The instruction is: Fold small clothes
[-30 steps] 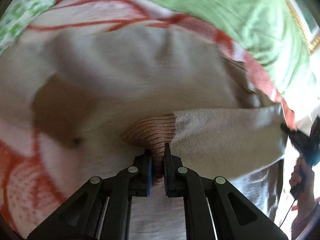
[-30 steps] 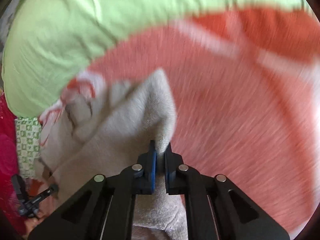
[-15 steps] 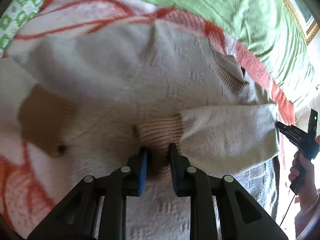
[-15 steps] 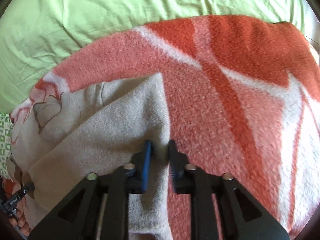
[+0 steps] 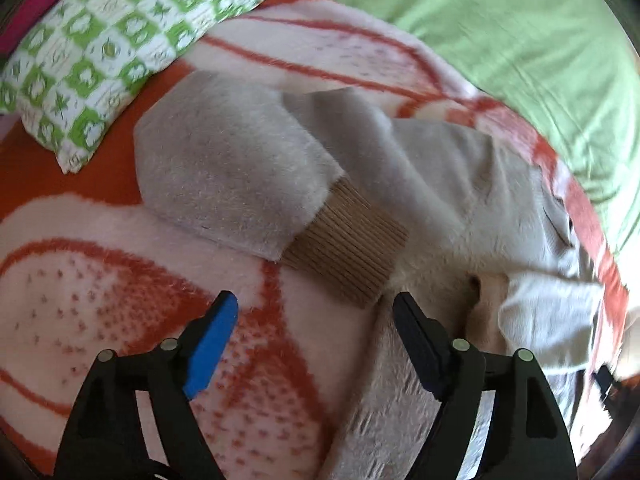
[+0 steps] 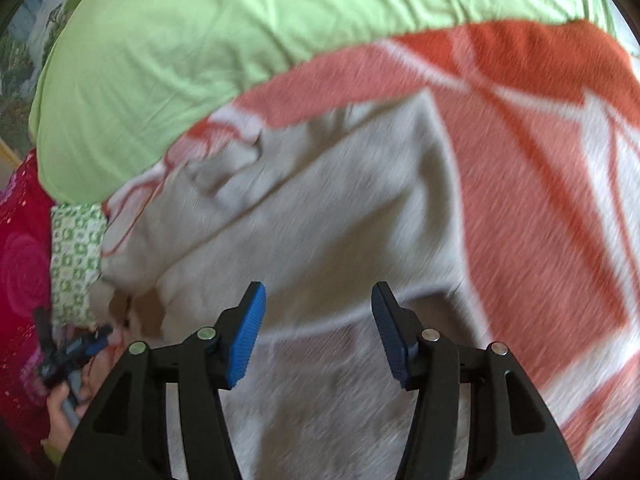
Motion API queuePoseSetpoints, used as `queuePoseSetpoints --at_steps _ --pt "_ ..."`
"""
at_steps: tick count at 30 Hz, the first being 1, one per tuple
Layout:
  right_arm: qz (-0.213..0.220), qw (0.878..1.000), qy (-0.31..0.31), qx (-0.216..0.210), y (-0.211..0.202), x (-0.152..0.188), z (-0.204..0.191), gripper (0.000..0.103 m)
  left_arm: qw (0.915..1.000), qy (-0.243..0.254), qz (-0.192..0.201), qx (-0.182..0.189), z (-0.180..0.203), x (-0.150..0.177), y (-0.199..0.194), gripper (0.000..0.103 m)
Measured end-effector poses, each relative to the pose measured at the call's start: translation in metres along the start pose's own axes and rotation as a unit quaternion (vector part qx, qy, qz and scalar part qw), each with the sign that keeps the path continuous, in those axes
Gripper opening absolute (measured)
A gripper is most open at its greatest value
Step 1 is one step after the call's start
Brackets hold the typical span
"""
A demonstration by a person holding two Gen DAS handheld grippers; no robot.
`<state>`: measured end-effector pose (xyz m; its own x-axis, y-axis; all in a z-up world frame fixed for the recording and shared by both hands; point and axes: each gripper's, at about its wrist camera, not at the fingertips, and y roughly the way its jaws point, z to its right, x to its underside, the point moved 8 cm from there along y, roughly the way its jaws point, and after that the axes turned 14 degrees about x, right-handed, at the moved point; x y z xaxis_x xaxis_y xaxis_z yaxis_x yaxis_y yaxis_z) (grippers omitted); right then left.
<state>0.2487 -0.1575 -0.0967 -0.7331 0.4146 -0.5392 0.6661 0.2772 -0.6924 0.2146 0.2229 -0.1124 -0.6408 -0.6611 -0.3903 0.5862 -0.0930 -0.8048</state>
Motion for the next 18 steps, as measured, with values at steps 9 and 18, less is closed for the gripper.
queuePoseSetpoints --at_steps 9,18 --pt "-0.028 0.999 -0.021 -0.002 -0.001 0.031 -0.017 0.056 0.9933 -0.100 -0.009 0.057 -0.002 -0.009 0.041 0.024" --pt "-0.026 0.999 -0.025 0.008 -0.002 0.037 -0.009 0.056 0.9925 -0.014 0.044 0.113 0.080 -0.009 -0.011 0.010"
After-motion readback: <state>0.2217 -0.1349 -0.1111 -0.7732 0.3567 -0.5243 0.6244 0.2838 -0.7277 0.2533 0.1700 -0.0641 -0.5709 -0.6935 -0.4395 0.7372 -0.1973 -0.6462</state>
